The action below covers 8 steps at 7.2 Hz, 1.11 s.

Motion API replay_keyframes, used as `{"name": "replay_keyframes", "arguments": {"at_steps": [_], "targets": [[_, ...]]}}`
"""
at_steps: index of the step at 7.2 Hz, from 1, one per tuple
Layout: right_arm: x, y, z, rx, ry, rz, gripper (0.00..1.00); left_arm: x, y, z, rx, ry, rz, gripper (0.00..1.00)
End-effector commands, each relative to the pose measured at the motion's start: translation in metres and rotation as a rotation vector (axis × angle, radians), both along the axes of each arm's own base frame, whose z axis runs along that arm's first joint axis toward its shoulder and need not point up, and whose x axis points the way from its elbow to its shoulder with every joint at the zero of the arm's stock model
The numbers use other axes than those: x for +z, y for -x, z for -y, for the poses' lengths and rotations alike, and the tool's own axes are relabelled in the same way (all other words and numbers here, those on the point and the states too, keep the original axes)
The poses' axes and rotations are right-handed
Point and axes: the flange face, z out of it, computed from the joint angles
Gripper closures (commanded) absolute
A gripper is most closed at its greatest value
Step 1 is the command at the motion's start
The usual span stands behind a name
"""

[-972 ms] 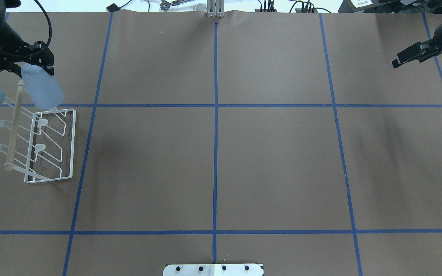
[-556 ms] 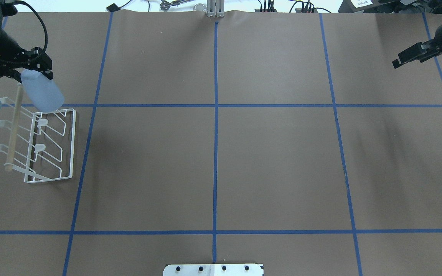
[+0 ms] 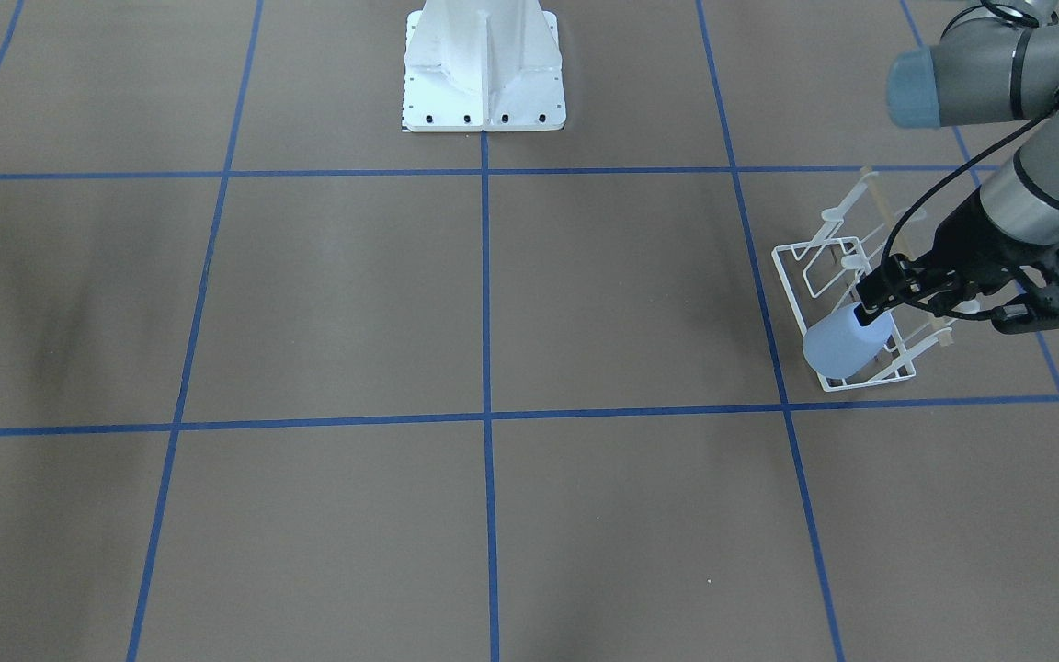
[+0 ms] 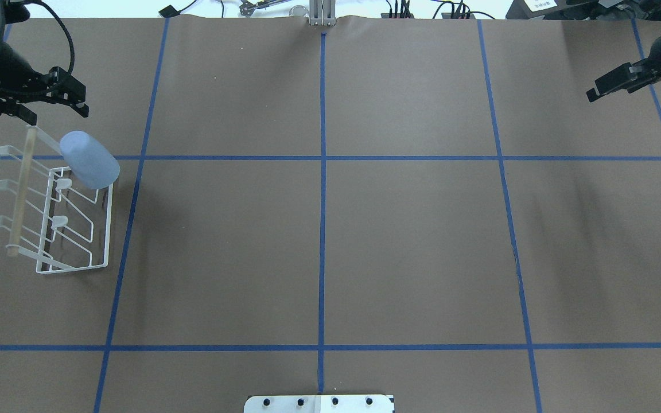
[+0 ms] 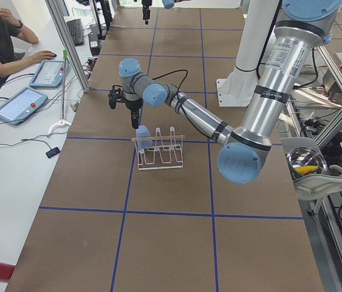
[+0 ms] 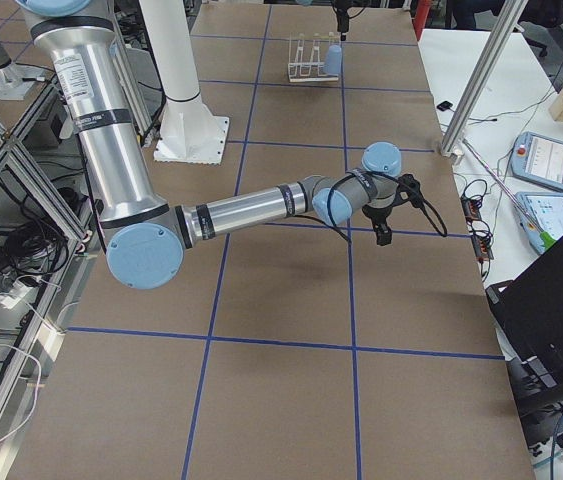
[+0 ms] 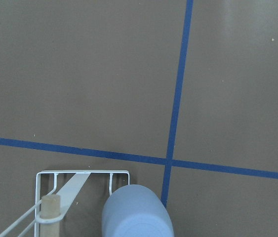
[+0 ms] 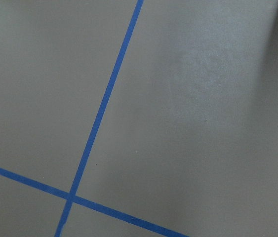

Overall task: Hang cup on cup holder
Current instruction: 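Open the left gripper and raise it away from the hung cup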

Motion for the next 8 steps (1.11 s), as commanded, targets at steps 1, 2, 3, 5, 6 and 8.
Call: {"name": "replay_keyframes", "arguments": {"at_steps": [1,2,3,5,6,8], "targets": [[-0.016,-0.021,0.01,0.033,0.072,-0.022,0.0,0.003,0.032,-0.033,0.036,-0.089,0.009,0.02],[-0.031,-0.032,0.002,0.042,0.119,-0.04,0.0,0.024,0.059,-0.039,0.065,-0.138,0.038,0.02],[-0.041,-0.052,-0.006,0.062,0.147,-0.052,0.0,0.049,0.084,-0.042,0.12,-0.204,0.079,0.02],[-0.039,-0.065,-0.028,0.041,0.147,-0.075,0.0,0.102,0.133,-0.032,0.203,-0.278,0.14,0.02],[-0.022,-0.067,-0.048,0.029,0.161,-0.087,0.0,0.125,0.141,-0.031,0.214,-0.262,0.15,0.02],[-0.003,-0.072,-0.063,0.007,0.163,-0.102,0.0,0.149,0.172,-0.034,0.18,-0.23,0.165,0.02]]}}
